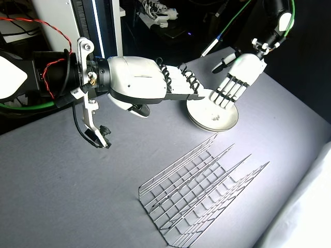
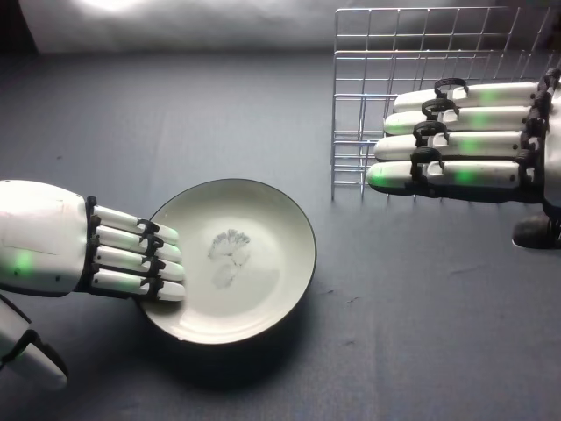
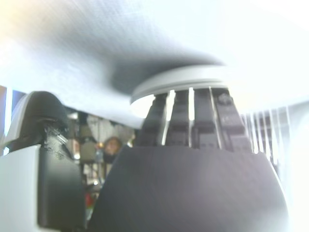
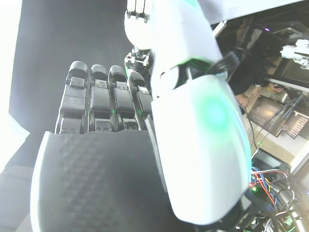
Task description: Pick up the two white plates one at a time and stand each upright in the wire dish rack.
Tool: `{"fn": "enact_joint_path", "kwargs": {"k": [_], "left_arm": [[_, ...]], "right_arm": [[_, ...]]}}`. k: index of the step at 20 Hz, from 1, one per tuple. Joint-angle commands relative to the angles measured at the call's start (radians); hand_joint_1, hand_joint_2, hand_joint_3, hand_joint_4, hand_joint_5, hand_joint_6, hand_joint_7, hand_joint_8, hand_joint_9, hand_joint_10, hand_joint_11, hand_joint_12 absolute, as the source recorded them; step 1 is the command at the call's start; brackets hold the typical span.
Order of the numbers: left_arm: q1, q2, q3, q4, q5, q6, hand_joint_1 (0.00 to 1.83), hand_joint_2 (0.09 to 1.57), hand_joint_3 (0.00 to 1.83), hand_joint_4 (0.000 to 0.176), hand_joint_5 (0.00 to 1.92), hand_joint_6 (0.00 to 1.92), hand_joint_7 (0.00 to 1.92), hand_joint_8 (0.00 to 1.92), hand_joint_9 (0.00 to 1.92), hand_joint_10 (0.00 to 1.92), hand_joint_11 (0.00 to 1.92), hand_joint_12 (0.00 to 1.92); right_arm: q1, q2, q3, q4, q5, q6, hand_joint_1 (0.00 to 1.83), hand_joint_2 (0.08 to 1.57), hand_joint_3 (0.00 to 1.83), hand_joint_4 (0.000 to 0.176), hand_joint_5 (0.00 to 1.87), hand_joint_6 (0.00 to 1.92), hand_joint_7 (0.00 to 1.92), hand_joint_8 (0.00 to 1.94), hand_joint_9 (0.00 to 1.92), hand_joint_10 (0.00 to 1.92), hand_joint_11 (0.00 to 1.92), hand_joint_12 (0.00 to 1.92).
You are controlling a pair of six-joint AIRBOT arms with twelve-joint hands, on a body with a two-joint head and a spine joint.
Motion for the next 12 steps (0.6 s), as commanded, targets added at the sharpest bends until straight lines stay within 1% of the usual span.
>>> {"fn": "enact_joint_path", "kwargs": {"k": [1,5,6,7,12], "left_arm": [[0.005,-0.019,-0.012,-0.016,-0.020,0.010,0.00,1.11,0.00,0.000,0.00,0.00,0.00,0.00,0.00,0.00,0.00,0.00],[0.005,-0.038,-0.026,-0.024,-0.016,0.025,0.00,1.12,0.00,0.000,0.00,0.00,0.00,0.00,0.00,0.00,0.00,0.00],[0.005,-0.043,-0.028,-0.026,-0.012,0.025,0.00,1.12,0.00,0.000,0.03,0.01,0.01,0.00,0.00,0.00,0.03,0.02],[0.004,-0.048,-0.033,-0.030,-0.009,0.025,0.00,1.12,0.00,0.000,0.02,0.01,0.00,0.00,0.00,0.00,0.01,0.00],[-0.020,-0.058,-0.073,-0.029,0.007,0.025,0.00,1.11,0.00,0.000,0.00,0.00,0.00,0.00,0.00,0.00,0.00,0.00]], "right_arm": [[0.004,0.005,0.002,0.048,0.096,-0.001,1.43,1.06,0.02,0.000,0.00,0.00,0.00,0.00,0.00,0.00,0.00,0.00],[-0.004,0.001,0.002,0.048,0.087,-0.001,1.44,1.05,0.00,0.000,0.00,0.00,0.00,0.00,0.00,0.00,0.00,0.00],[-0.006,0.000,0.002,0.048,0.082,-0.001,1.44,1.05,0.00,0.000,0.00,0.00,0.00,0.00,0.00,0.00,0.00,0.00],[-0.007,-0.003,0.002,0.048,0.073,-0.001,1.45,1.05,0.00,0.000,0.00,0.00,0.00,0.00,0.00,0.00,0.00,0.00],[-0.005,-0.043,0.002,0.048,0.037,-0.001,1.51,1.06,0.01,0.000,0.00,0.00,0.00,0.00,0.00,0.00,0.00,0.00]]}}
